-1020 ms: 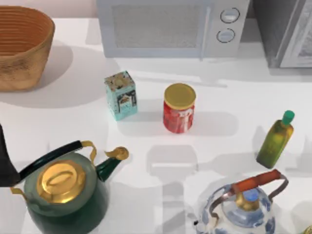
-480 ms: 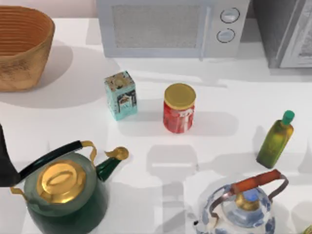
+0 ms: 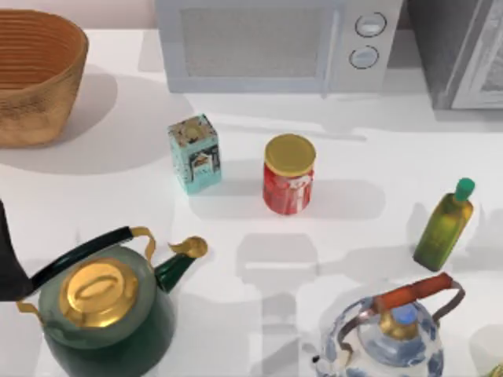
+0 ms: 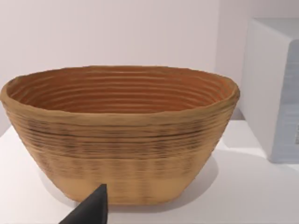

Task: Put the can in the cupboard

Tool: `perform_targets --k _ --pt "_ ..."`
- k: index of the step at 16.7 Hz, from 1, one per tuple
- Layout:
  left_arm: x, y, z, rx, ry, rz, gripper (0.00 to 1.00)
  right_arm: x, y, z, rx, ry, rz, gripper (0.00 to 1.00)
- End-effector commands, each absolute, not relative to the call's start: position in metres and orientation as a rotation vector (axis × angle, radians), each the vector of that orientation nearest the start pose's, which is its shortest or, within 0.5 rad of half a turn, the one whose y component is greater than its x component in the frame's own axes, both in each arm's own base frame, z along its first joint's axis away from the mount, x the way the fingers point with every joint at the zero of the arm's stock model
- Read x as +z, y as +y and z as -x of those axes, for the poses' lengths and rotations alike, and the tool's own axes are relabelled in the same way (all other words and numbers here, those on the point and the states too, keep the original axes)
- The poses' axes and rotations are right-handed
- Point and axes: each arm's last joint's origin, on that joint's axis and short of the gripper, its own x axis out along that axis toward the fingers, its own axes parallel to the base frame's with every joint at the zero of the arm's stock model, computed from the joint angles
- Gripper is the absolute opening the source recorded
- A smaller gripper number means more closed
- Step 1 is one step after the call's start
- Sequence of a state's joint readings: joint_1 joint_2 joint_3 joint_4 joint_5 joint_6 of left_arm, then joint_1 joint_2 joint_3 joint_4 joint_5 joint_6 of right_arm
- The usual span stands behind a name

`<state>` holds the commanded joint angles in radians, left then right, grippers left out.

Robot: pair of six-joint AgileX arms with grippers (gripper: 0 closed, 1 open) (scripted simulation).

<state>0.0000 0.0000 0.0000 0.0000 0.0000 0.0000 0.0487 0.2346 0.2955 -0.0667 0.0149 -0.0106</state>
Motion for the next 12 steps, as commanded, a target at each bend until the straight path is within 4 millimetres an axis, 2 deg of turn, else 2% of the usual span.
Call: perform_targets --k 2,6,8,10,12 --pt "0.160 -0.001 -0.106 0.000 0.000 0.000 1.00 0.280 0.006 -0.117 0.023 0.003 0.023 0.00" --pt "0.160 -0.001 -0.106 0.000 0.000 0.000 1.00 0.395 0.011 -0.138 0.000 -0.085 0.018 0.00" --pt "0.160 -0.001 -0.106 0.000 0.000 0.000 1.00 0.445 0.014 -0.149 -0.010 -0.132 0.010 0.00" --pt "0.160 -0.001 -0.106 0.000 0.000 0.000 1.00 0.479 0.019 -0.167 -0.017 -0.141 0.005 0.00" --pt "0.160 -0.001 -0.106 0.000 0.000 0.000 1.00 0.498 0.025 -0.193 -0.018 -0.116 0.003 0.00"
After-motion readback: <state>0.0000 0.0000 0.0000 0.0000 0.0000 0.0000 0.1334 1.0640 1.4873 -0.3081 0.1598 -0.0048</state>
